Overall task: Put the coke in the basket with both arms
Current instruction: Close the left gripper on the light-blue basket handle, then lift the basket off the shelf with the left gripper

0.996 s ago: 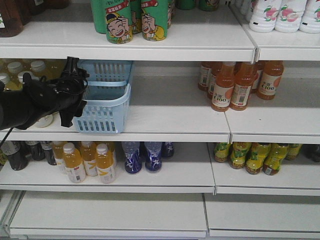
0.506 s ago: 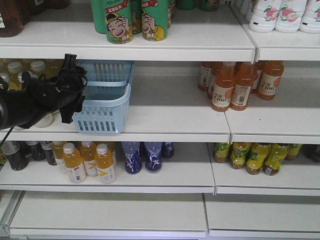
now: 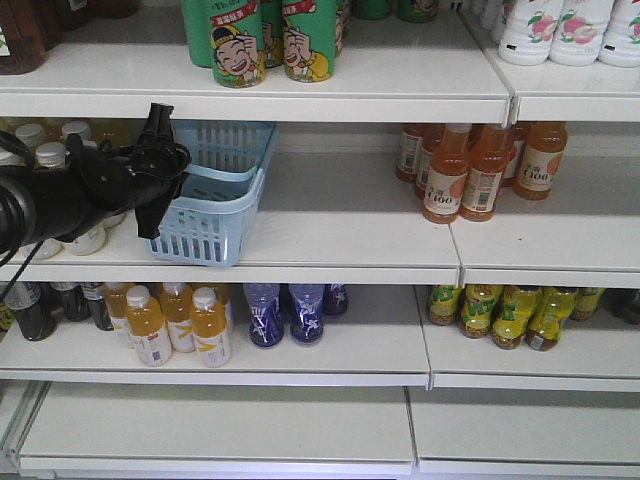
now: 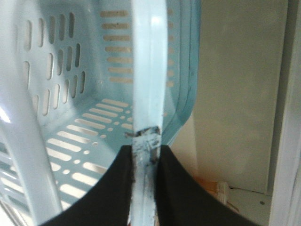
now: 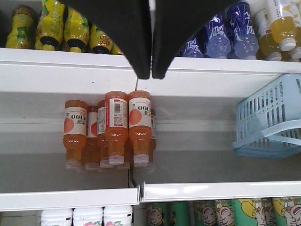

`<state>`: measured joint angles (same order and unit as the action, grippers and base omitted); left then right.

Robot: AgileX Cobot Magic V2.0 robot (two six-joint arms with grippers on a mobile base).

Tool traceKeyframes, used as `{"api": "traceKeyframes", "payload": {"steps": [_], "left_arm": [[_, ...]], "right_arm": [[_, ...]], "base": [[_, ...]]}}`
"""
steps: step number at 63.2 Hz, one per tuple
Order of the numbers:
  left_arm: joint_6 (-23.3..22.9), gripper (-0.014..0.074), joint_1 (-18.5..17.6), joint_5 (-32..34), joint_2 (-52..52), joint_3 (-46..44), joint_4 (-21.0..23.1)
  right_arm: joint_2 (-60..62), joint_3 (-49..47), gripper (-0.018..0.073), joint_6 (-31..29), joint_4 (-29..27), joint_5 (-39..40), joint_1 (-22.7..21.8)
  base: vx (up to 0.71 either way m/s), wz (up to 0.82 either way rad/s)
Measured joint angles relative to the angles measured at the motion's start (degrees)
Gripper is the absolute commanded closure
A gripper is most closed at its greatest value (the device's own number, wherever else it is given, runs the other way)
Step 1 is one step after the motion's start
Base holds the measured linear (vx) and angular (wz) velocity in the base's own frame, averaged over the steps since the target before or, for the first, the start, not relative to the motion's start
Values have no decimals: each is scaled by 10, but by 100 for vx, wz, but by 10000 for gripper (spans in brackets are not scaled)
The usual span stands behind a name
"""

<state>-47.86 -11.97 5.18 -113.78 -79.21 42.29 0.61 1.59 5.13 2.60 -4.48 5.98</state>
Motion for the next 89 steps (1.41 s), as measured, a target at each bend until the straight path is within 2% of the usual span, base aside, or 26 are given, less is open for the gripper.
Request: {"api": "traceKeyframes", "payload": {"steps": [10, 17, 33, 40, 48, 52, 59, 62, 68, 74, 82, 89], "left_arm": [[0, 604, 0, 4, 0, 0, -4], [-1, 604, 0, -14, 2, 0, -30], [4, 604, 0, -115, 43, 0, -149], [43, 604, 0, -165, 70, 0, -178], [128, 604, 0, -226, 99, 0, -170], [183, 604, 0, -259, 109, 0, -142], [310, 604, 0, -326, 114, 0, -56], [375, 604, 0, -358, 114, 1, -3], [514, 604, 0, -423, 114, 10, 131], [627, 604, 0, -485, 114, 30, 249], [740, 604, -1, -569, 114, 65, 359], [813, 604, -1, -639, 114, 100, 406]], "right_arm": [[0, 0, 569, 0, 0, 0, 0], [0, 0, 569, 0, 0, 0, 0], [0, 0, 569, 0, 0, 0, 0], [0, 0, 569, 0, 0, 0, 0], [0, 0, 569, 0, 0, 0, 0], [0, 0, 569, 0, 0, 0, 0], [0, 0, 569, 0, 0, 0, 0], [0, 0, 569, 0, 0, 0, 0], [0, 0, 569, 0, 0, 0, 0], [0, 0, 569, 0, 0, 0, 0], [0, 0, 569, 0, 0, 0, 0], [0, 0, 569, 0, 0, 0, 0]], "base": [[0, 0], [0, 0], [0, 0], [0, 0], [0, 0], [0, 0], [0, 0], [0, 0], [0, 0], [0, 0], [0, 0], [0, 0]]}}
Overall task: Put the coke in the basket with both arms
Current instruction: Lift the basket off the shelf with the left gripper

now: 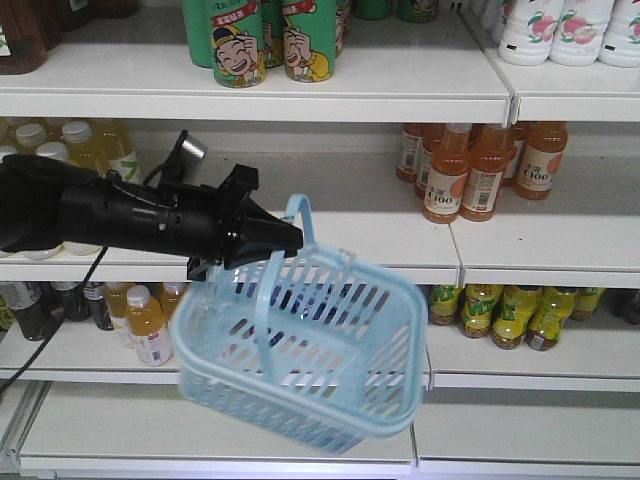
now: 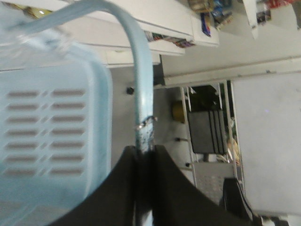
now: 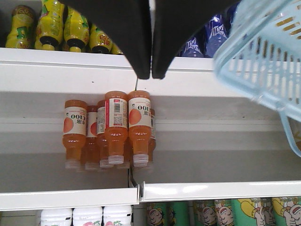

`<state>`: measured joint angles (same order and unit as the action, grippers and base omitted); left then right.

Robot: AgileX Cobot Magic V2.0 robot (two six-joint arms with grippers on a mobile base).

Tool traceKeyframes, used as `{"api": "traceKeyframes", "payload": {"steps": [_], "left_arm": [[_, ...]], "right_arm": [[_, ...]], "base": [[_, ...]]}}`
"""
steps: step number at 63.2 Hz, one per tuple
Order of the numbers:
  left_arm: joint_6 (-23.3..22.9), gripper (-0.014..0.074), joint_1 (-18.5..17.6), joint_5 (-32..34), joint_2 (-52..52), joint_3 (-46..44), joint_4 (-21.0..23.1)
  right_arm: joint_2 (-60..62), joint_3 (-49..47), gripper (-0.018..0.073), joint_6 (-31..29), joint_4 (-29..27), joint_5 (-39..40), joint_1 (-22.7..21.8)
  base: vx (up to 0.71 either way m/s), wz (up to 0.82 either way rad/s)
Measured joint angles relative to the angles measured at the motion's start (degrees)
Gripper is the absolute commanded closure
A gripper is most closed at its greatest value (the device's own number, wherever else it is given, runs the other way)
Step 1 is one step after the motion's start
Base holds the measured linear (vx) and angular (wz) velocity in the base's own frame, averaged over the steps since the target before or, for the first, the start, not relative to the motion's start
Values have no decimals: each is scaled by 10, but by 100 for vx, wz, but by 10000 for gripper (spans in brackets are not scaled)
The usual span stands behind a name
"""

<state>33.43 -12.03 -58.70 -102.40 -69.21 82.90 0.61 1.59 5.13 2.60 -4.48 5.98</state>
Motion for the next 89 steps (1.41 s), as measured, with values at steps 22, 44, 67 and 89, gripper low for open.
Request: {"api": "traceKeyframes", "payload": {"steps": [22, 44, 67, 89], "left_arm": [[142, 604, 0, -74, 8, 133, 89], [224, 604, 0, -72, 8, 226, 125], [235, 603, 0, -69, 9, 234, 129], [235, 604, 0, -69, 9, 234, 129]], "right_arm": [[0, 0, 569, 0, 0, 0, 0], [0, 0, 569, 0, 0, 0, 0], [0, 0, 569, 0, 0, 0, 0], [0, 0, 569, 0, 0, 0, 0]], "base": [[0, 0], [0, 0], [0, 0], [0, 0]]}}
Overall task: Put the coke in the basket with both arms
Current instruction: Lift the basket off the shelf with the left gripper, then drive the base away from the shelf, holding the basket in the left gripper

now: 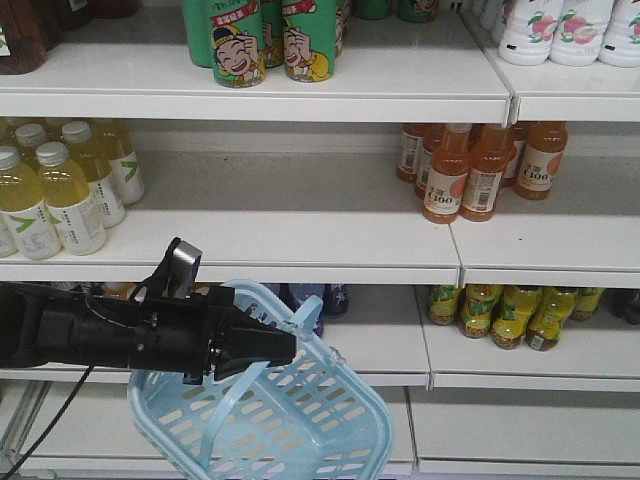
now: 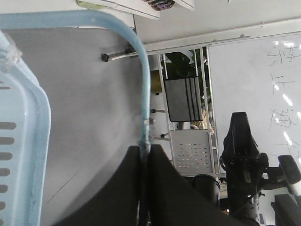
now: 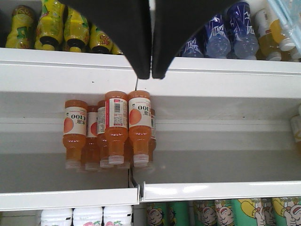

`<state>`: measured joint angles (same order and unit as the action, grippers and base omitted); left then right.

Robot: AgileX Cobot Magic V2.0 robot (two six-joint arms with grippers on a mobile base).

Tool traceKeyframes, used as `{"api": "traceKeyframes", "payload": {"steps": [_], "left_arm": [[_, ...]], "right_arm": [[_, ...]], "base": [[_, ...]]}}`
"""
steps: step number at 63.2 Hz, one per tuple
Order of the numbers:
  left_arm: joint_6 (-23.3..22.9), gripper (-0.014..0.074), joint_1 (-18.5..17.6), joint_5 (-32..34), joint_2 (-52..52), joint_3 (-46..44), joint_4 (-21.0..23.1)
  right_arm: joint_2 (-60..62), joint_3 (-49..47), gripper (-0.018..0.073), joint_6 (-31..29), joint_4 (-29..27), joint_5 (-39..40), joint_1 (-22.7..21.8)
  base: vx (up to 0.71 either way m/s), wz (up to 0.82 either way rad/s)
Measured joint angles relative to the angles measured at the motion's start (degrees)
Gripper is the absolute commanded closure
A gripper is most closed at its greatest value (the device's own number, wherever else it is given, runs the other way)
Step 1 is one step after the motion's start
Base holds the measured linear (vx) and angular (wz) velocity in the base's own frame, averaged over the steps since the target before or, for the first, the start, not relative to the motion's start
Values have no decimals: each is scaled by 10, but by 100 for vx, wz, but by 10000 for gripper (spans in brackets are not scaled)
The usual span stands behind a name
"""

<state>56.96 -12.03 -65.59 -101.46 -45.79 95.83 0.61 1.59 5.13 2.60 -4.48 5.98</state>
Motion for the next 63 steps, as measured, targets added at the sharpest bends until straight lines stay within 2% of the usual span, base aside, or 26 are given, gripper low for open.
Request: {"api": "traceKeyframes", "payload": {"steps": [39, 63], "left_arm": [[0, 604, 0, 1, 0, 0, 0], [0, 604, 0, 1, 0, 0, 0]], "right_arm": [[0, 0, 569, 0, 0, 0, 0], [0, 0, 569, 0, 0, 0, 0]], "base": [[0, -2], [-5, -25]]}}
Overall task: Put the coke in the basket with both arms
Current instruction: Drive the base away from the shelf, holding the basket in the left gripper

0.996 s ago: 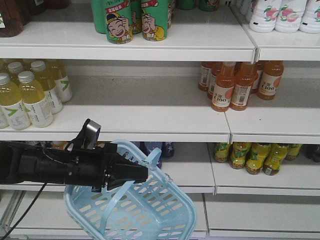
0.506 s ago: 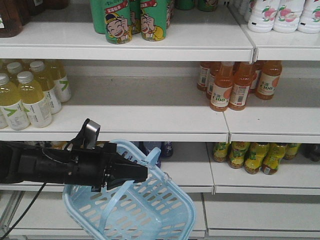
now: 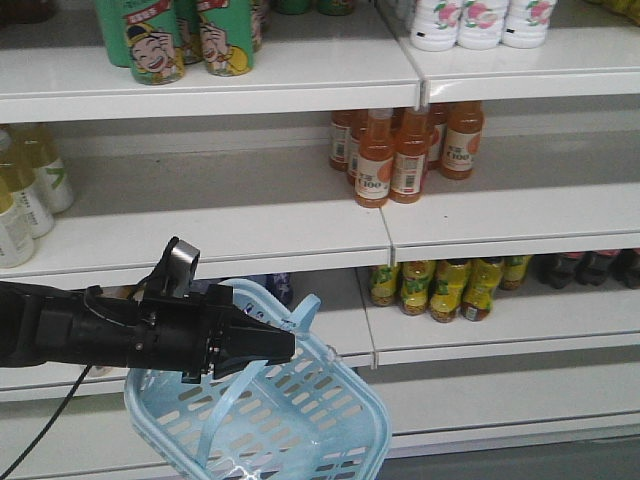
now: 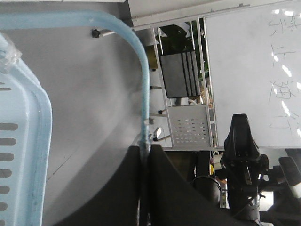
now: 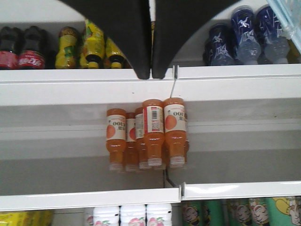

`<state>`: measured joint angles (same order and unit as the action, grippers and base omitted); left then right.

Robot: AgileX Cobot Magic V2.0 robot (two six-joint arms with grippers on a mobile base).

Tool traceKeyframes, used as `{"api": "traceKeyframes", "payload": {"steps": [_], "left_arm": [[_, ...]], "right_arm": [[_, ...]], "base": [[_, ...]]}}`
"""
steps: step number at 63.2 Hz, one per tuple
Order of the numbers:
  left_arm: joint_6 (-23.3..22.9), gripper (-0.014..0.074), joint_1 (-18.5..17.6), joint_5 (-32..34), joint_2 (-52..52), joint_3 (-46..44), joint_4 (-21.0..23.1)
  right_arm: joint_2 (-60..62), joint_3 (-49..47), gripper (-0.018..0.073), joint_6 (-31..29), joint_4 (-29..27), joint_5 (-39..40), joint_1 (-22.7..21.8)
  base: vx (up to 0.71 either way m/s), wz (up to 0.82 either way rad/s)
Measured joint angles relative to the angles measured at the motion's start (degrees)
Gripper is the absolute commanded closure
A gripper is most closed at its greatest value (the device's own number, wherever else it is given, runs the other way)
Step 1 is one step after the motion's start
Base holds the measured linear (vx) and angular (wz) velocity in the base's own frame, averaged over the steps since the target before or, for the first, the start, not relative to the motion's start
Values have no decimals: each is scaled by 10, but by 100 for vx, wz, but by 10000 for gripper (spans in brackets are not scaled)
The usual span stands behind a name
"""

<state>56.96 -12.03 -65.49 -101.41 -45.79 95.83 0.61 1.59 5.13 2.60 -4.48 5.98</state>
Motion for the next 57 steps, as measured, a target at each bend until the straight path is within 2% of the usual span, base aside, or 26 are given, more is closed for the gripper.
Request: {"api": "traceKeyframes", "payload": {"steps": [57], "left_arm": [[1, 604, 0, 0, 0, 0, 1]], "right_arm": [[0, 0, 569, 0, 0, 0, 0]], "base": [[-8, -45]]}}
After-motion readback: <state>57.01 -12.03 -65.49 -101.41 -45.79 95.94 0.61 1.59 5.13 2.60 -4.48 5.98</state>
